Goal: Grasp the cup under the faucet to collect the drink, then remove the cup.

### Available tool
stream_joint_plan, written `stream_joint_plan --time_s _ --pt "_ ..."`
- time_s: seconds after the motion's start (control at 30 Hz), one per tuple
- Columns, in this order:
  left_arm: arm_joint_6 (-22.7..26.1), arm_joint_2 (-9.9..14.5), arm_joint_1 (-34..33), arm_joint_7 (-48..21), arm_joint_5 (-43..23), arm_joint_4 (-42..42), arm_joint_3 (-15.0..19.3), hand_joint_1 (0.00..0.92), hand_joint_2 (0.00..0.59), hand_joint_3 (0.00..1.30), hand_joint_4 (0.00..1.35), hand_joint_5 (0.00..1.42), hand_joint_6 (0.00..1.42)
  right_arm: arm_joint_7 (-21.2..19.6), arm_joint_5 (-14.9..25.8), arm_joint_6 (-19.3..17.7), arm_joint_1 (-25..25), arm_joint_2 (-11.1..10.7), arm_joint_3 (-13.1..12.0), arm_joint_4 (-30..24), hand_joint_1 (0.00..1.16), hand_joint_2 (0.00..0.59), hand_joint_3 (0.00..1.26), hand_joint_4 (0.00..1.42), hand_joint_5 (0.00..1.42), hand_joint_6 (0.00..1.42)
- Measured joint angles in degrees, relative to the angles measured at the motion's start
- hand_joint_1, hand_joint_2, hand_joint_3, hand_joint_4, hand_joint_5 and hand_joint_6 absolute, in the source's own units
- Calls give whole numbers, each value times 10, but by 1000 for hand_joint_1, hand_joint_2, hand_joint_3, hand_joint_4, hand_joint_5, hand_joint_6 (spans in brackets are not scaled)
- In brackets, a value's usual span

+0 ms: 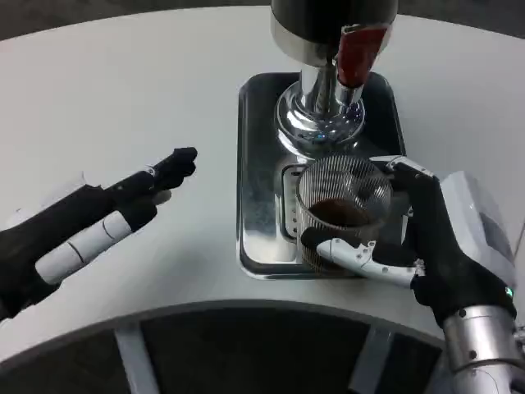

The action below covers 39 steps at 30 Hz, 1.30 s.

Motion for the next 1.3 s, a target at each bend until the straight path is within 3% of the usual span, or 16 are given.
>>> stream_joint_plan --time_s 0.67,1.3 --pt "-96 -2 48 56 79 -23 -27 0 84 0 0 0 0 17 -2 -29 56 -18 21 -63 1007 286 914 1249 1389 1424" --pt "-107 -4 110 141 186 -109 -52 0 78 0 0 0 0 28 -40 -95 90 -36 43 -94 1011 281 914 1249 1390 1424"
